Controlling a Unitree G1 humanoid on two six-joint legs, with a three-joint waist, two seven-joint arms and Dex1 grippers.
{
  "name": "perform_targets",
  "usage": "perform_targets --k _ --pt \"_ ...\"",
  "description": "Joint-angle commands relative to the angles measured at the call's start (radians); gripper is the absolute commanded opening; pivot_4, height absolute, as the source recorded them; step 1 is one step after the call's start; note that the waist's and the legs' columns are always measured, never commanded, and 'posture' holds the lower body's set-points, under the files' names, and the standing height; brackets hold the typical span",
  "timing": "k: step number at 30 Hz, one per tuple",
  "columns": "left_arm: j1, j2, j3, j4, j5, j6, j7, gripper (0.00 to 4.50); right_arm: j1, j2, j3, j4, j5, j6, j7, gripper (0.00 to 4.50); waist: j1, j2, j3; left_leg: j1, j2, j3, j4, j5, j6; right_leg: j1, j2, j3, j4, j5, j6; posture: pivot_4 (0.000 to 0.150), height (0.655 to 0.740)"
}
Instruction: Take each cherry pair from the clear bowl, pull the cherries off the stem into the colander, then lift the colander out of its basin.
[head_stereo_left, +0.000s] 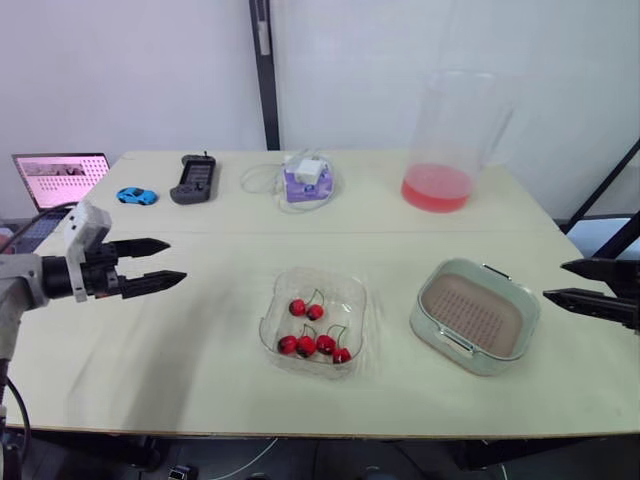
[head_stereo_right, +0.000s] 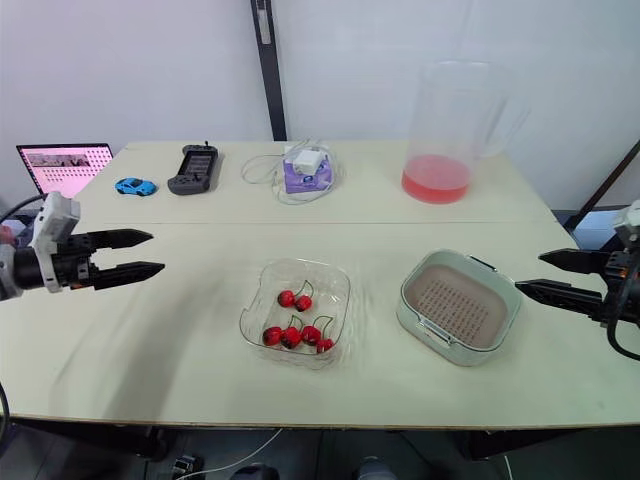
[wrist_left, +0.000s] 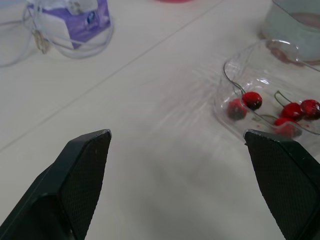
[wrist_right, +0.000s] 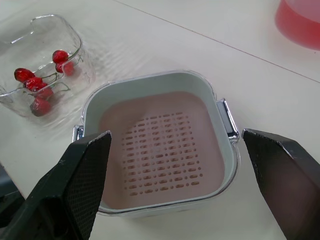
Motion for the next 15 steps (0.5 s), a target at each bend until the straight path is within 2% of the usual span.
perform_targets --k 1,7,10,15 --pt "-0.019 0.004 0.019 -0.074 -0.010 0.009 0.022 4.50 -0.128 0.017 0.065 -0.087 0.050 0.028 -0.092 4.47 -0.003 0.000 0.000 0.000 0.000 0.000 0.000 0.000 0.000 0.000 0.000 0.000 0.000 0.000 0.000 0.150 0.7332" --pt "0.076 0.007 0.058 -0.248 -0.110 0.120 -0.001 4.50 -0.257 0.014 0.277 -0.298 0.003 0.008 -0.191 4.47 -0.001 0.001 0.000 -0.001 0.001 0.000 -0.001 0.000 0.000 -0.002 0.001 0.000 0.000 0.000 0.000 0.150 0.7332" --pt "0.160 -0.021 0.071 -0.382 -0.160 0.161 0.027 4.50 -0.465 0.081 0.448 -0.374 0.070 0.092 -0.238 4.47 -0.005 0.001 0.001 -0.002 0.001 0.001 -0.001 0.000 0.000 -0.003 0.000 0.000 0.001 0.000 0.000 0.150 0.7332" --pt "0.211 -0.129 0.120 -0.495 -0.185 0.083 0.094 4.50 -0.742 0.140 0.767 -0.422 0.036 0.255 -0.203 4.47 0.007 0.001 0.001 -0.002 0.001 -0.001 0.000 0.001 -0.001 -0.003 0.000 -0.001 0.002 0.001 -0.001 0.150 0.7332"
